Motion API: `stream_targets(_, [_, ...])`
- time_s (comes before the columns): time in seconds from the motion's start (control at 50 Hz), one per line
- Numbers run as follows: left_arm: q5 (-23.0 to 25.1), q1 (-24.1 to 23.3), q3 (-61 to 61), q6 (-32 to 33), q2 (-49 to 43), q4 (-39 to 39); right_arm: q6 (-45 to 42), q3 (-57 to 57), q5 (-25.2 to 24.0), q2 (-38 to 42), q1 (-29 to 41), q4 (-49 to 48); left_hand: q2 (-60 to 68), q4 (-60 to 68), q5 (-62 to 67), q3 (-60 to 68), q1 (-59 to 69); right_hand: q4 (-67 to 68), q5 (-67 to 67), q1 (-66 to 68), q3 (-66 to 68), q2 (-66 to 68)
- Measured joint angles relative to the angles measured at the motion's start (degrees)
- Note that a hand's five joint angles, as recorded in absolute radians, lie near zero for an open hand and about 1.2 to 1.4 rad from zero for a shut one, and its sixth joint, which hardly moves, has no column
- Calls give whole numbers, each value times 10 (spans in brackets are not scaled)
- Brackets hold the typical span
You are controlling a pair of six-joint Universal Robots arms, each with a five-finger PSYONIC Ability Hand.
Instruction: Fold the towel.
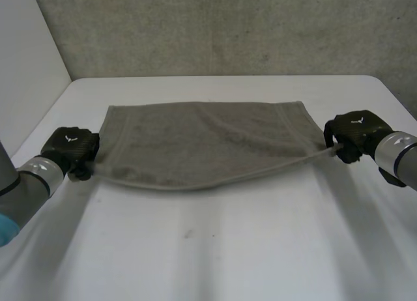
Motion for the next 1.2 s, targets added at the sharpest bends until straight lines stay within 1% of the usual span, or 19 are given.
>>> stream_targets(0.08, [0,0,-31,2,31,-8,-59,5,-4,-10,-2,69,0,0,0,0,2,0,0,0,0,0])
stream_targets(0.18, [3,0,-77,4,86,-54,-146,35,-8,-40,-20,177,0,0,0,0,2,0,0,0,0,0])
stream_targets(0.26, [13,2,-107,4,132,-100,-197,69,-9,-83,-47,225,0,0,0,0,2,0,0,0,0,0])
stream_targets(0.32, [29,13,-132,4,171,-132,-229,96,-11,-122,-66,241,0,0,0,0,2,0,0,0,0,0])
stream_targets(0.38, [50,29,-151,4,201,-148,-246,114,-14,-148,-76,244,0,0,0,0,2,0,0,0,0,0])
stream_targets(0.46, [78,45,-165,4,220,-153,-251,126,-24,-164,-80,238,0,0,0,0,2,0,0,0,0,0])
stream_targets(0.5, [98,53,-171,5,220,-148,-249,133,-35,-167,-80,226,0,0,0,1,2,0,0,0,0,0])
stream_targets(0.6, [121,57,-174,6,190,-125,-233,147,-54,-160,-77,188,0,0,0,1,2,0,0,0,0,0])
stream_targets(0.68, [125,58,-173,6,161,-110,-222,155,-58,-148,-75,165,-35,-29,0,-33,-24,0,0,1,0,0])
stream_targets(0.7, [126,58,-173,6,148,-103,-218,159,-59,-143,-75,156,-99,-98,0,-96,-91,0,0,1,0,0])
stream_targets(0.72, [126,58,-173,6,148,-103,-218,159,-59,-143,-75,156,-99,-98,0,-96,-91,0,0,1,0,0])
stream_targets(0.74, [126,59,-172,6,137,-97,-215,163,-59,-138,-74,148,-147,-143,0,-141,-138,0,0,1,0,1])
stream_targets(0.78, [126,60,-172,6,131,-94,-214,166,-59,-136,-74,144,-168,-162,0,-160,-158,0,0,1,0,1])
stream_targets(0.8, [126,60,-172,6,126,-89,-213,169,-59,-133,-74,139,-205,-202,0,-200,-196,0,0,1,0,1])
stream_targets(0.96, [124,63,-178,6,118,-65,-213,183,-59,-132,-76,124,-231,-230,-8,-228,-220,0,0,1,0,1])
stream_targets(1.0, [124,63,-180,6,118,-63,-213,184,-59,-133,-76,123,-232,-231,86,-229,-221,0,0,1,0,1])
stream_targets(1.2, [124,63,-191,6,121,-52,-213,196,-59,-134,-79,115,-232,-231,92,-229,-221,0,0,1,0,1])
